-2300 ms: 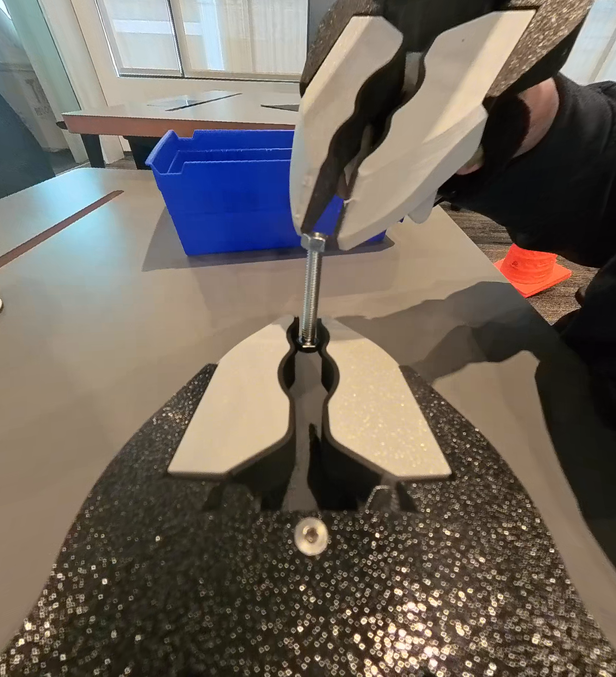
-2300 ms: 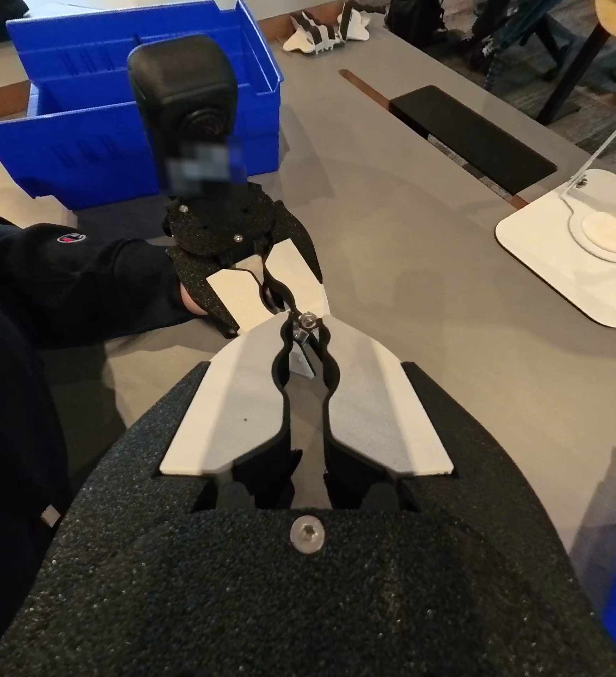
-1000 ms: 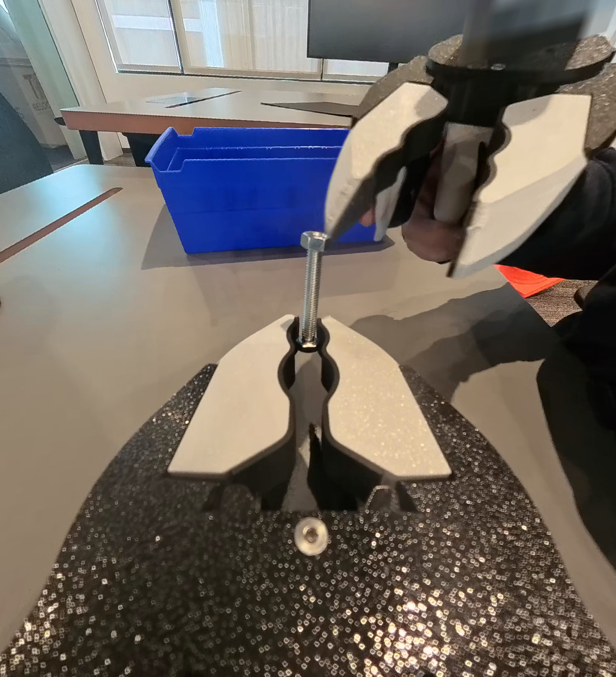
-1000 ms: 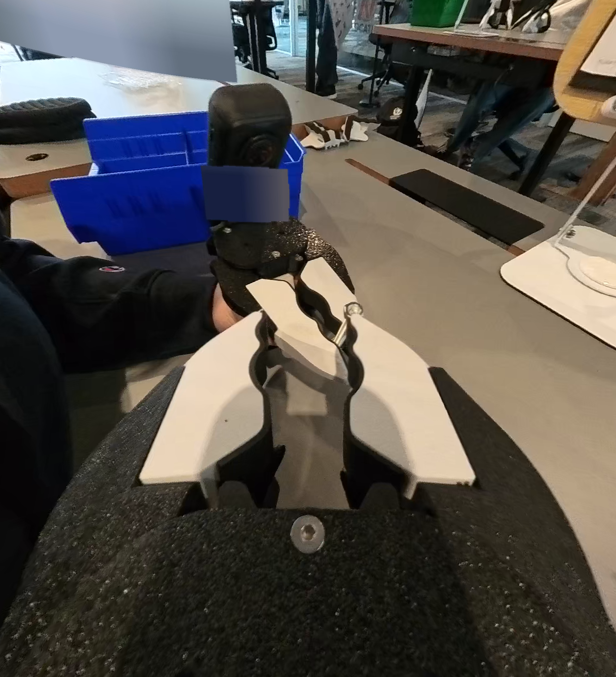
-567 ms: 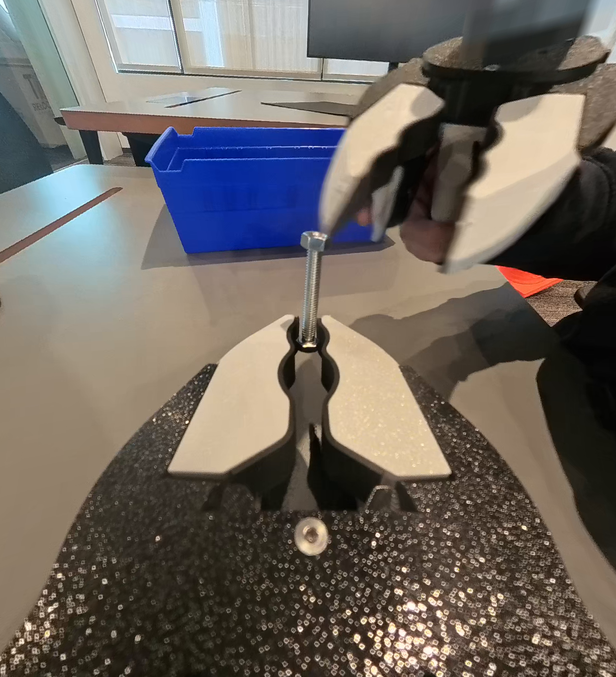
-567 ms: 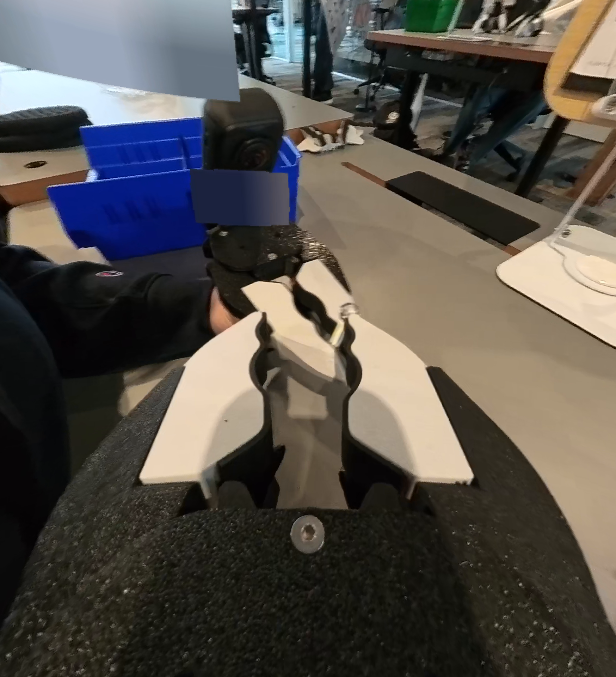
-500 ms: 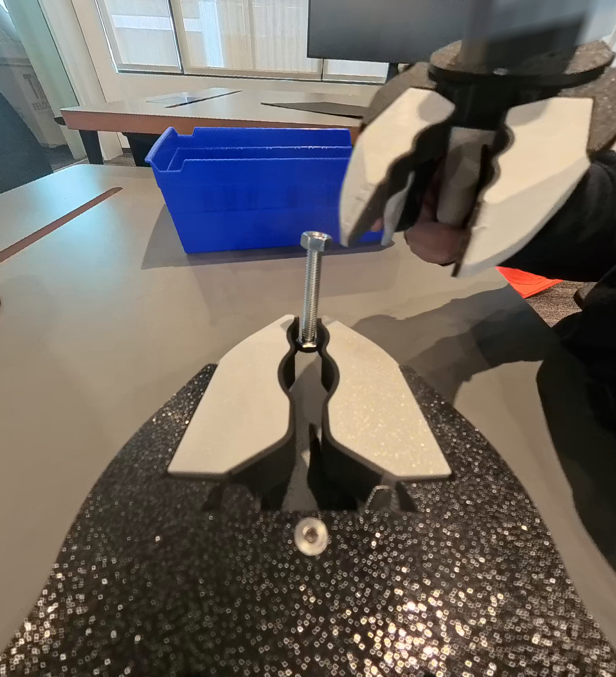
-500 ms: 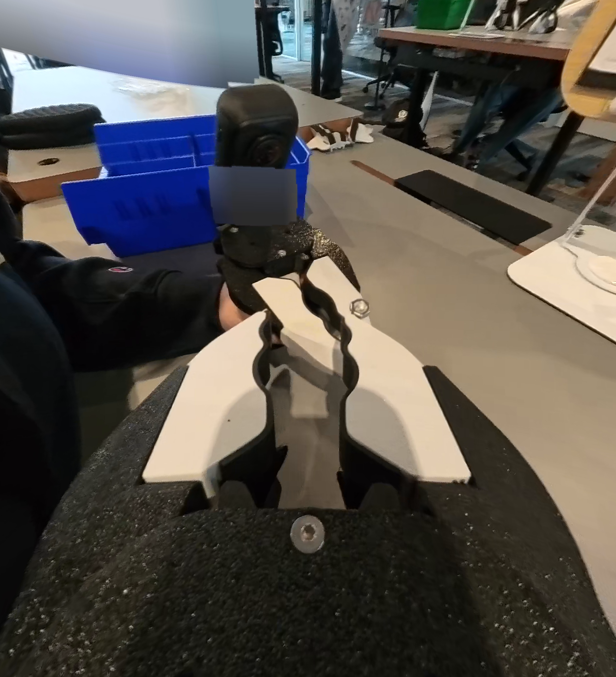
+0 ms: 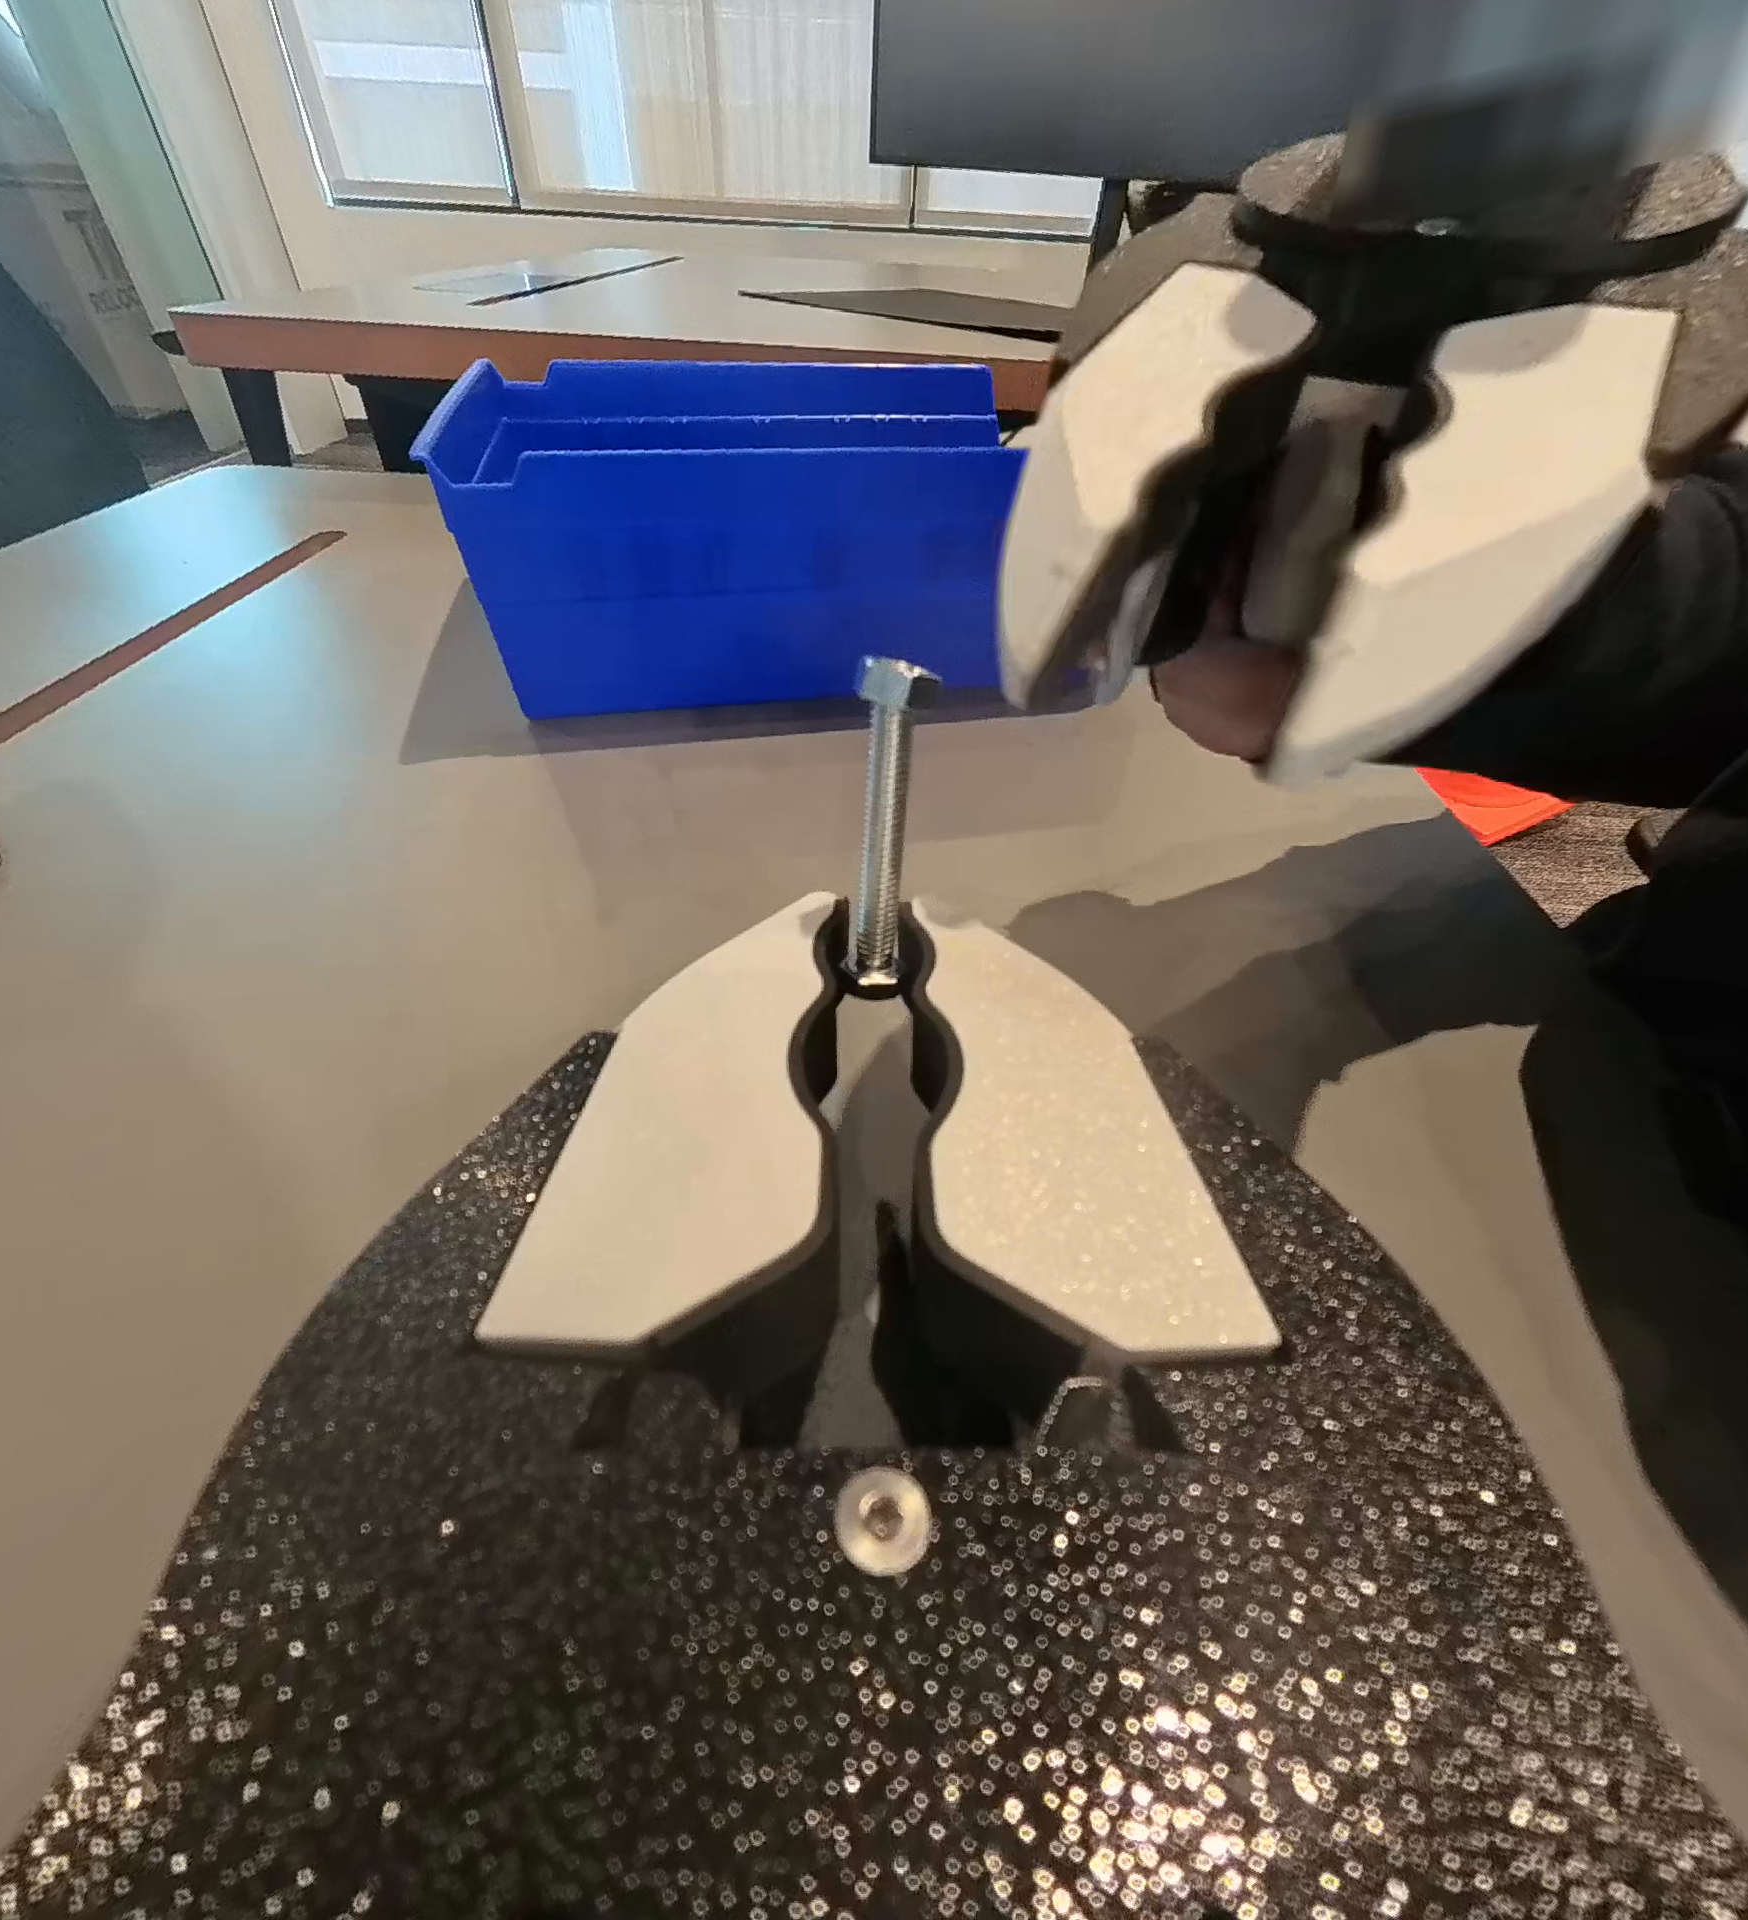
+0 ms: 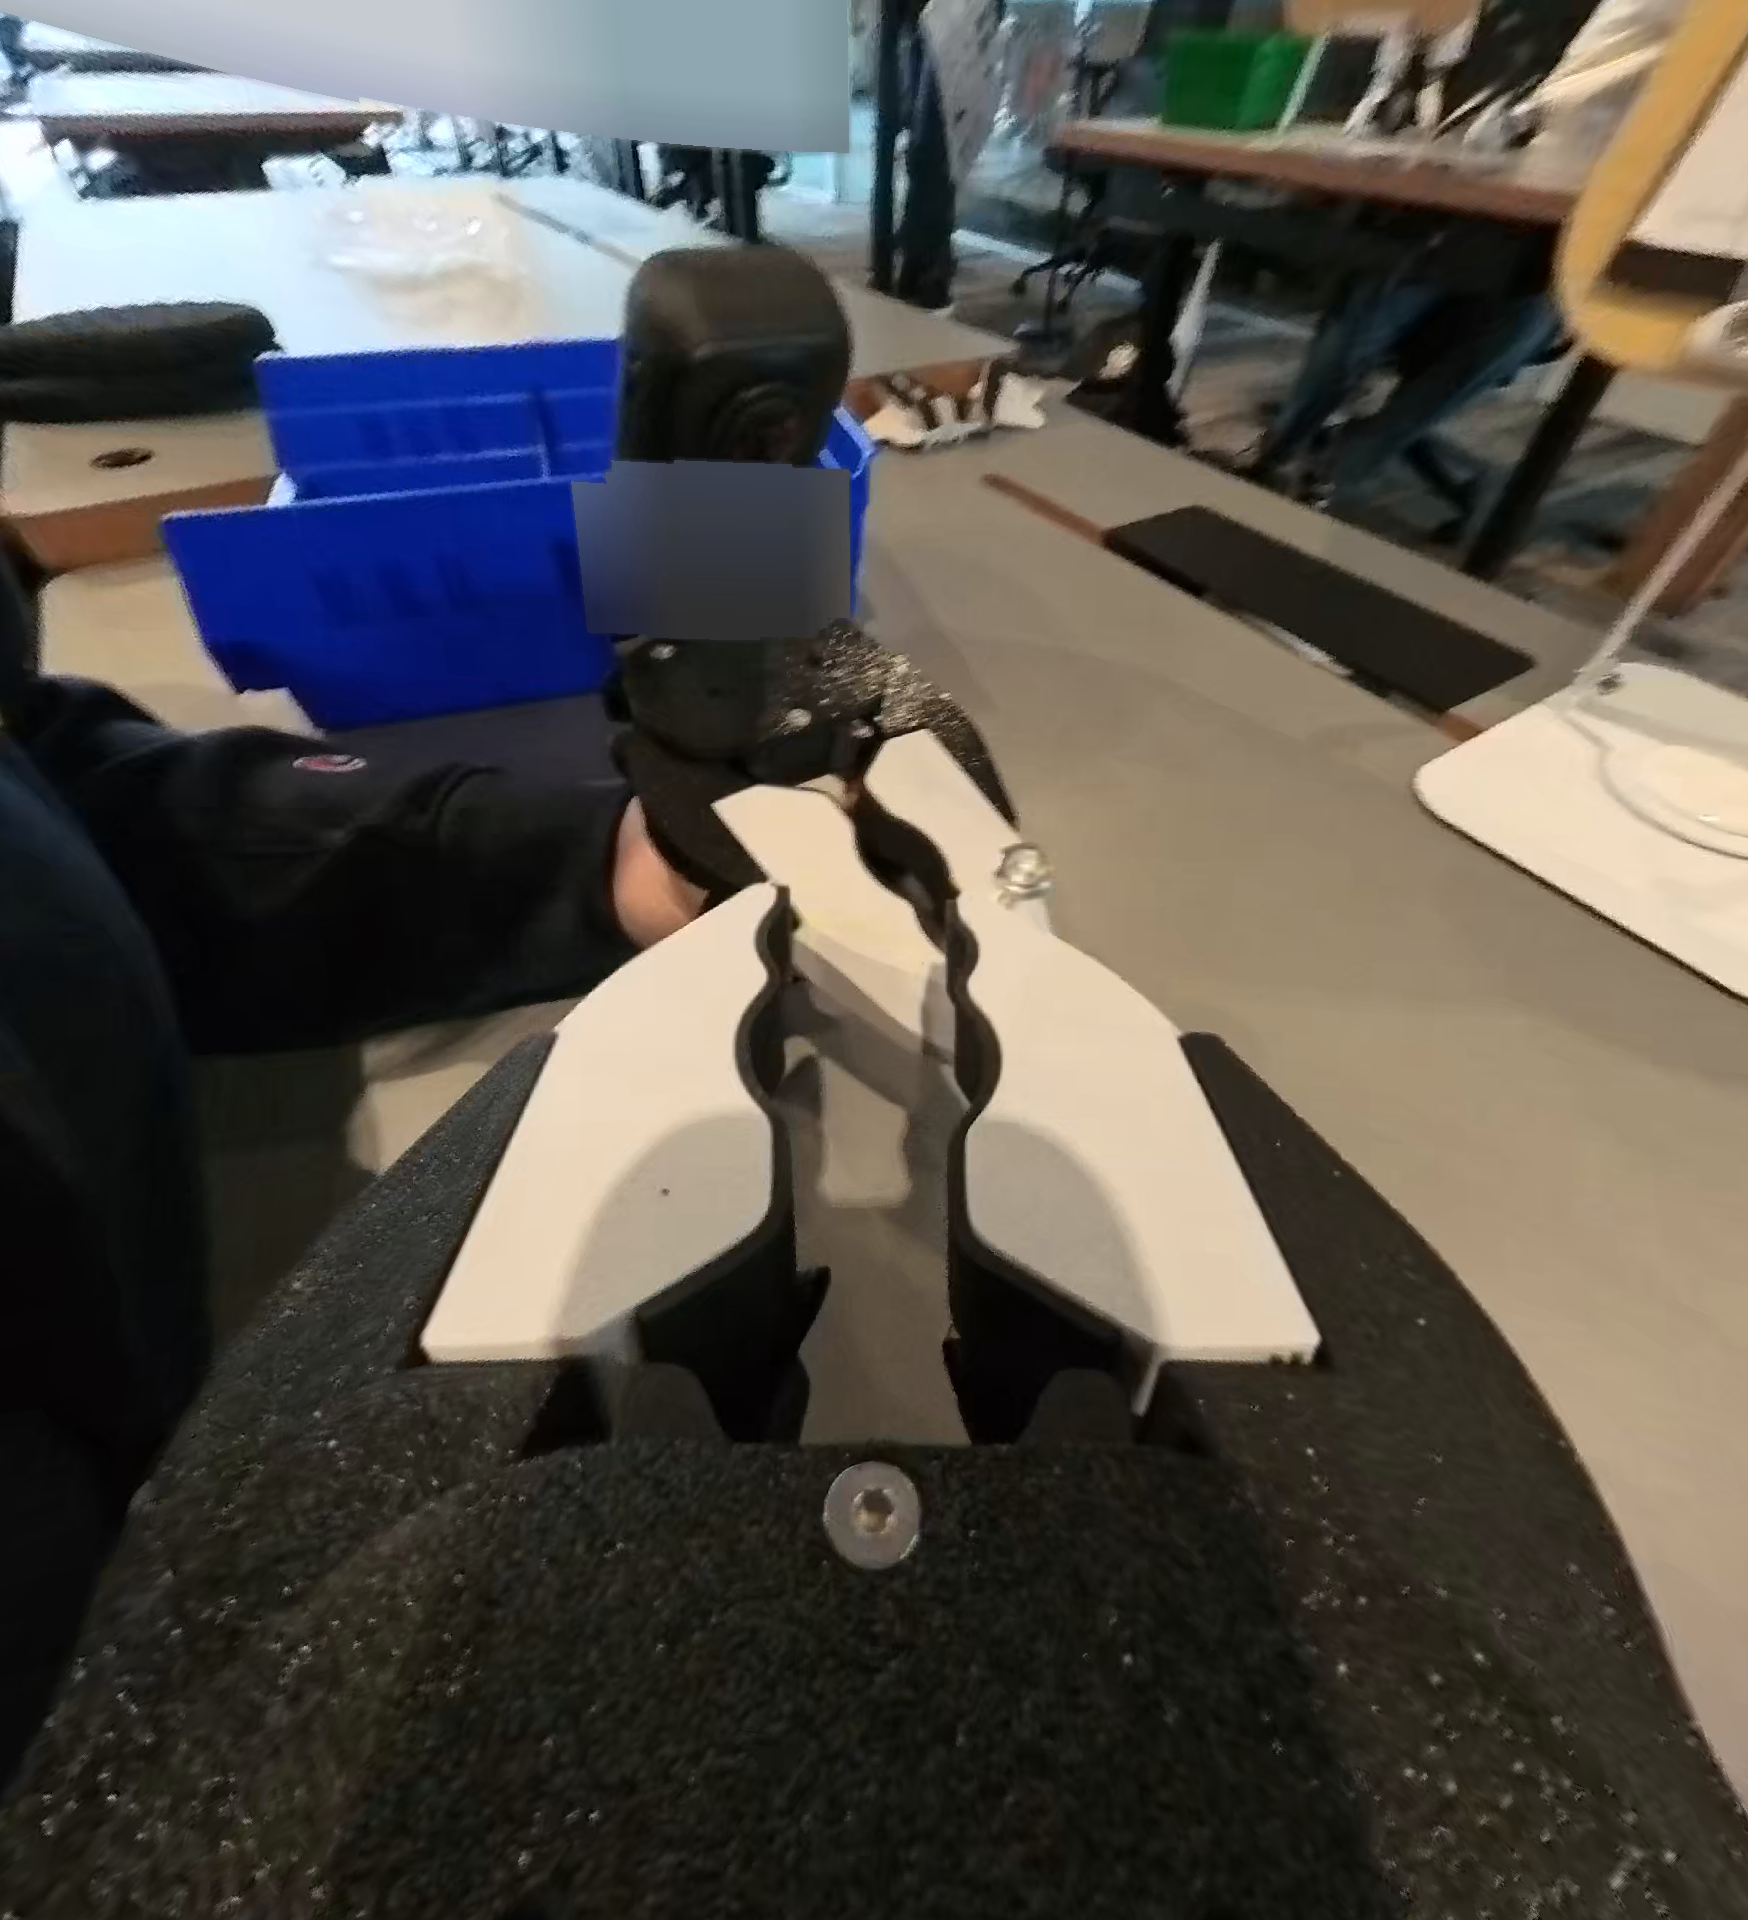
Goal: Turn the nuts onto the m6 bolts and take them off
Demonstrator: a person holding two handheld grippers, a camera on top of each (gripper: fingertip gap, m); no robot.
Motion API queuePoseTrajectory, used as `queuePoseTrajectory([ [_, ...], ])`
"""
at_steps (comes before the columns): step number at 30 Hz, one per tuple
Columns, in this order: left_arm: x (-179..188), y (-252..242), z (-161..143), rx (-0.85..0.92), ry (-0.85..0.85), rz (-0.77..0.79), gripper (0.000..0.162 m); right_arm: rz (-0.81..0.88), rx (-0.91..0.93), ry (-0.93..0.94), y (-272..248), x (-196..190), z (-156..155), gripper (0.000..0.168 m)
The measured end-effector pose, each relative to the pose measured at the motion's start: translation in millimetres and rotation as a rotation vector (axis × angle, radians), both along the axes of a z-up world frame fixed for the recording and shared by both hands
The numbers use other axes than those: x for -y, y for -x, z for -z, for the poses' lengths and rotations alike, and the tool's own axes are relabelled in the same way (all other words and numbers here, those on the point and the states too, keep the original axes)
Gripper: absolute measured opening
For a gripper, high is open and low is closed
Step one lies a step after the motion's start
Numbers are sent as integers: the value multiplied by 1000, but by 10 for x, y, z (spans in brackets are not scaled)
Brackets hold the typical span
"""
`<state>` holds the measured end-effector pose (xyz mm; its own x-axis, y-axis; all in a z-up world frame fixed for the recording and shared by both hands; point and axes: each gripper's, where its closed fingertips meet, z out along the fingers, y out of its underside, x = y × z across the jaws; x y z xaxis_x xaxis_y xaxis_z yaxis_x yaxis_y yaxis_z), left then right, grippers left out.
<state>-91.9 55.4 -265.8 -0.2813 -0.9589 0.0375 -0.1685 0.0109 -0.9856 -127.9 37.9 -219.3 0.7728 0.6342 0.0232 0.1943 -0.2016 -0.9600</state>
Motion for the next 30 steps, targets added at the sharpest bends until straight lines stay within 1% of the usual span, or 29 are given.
queuePoseTrajectory([
  [4, 1, 0, 0, 0, -2, 0, 9, 68, -1, -4, -79, -100, -6, 37],
  [6, 2, -1, 1, 0, -3, 0, 9, 68, 7, 0, -69, -120, 5, 39],
  [7, 2, -1, 1, 0, -3, 0, 9, 55, 7, 1, -47, -107, 6, 38],
  [9, 1, -2, 1, 0, -2, 0, 9, 9, 2, 4, 7, -42, 2, 29],
  [10, 1, -2, 1, 0, -2, 0, 9, 9, -3, -2, 3, -29, -8, 28],
  [12, 0, -3, 3, -2, -1, 0, 9, 39, -6, -21, -48, -45, -26, 29],
  [16, 1, -5, 6, -3, -4, -1, 8, 90, 2, -13, -104, -132, -4, 38],
  [20, 12, -9, 21, -12, -13, 3, 9, 70, 17, -12, -53, -127, 10, 37],
  [25, 20, -14, 29, -20, -9, 7, 8, 54, -13, -3, -69, -75, 8, 31],
  [30, 24, -8, 20, -17, 8, 14, 8, 85, 3, -29, -94, -126, -5, 36],
])
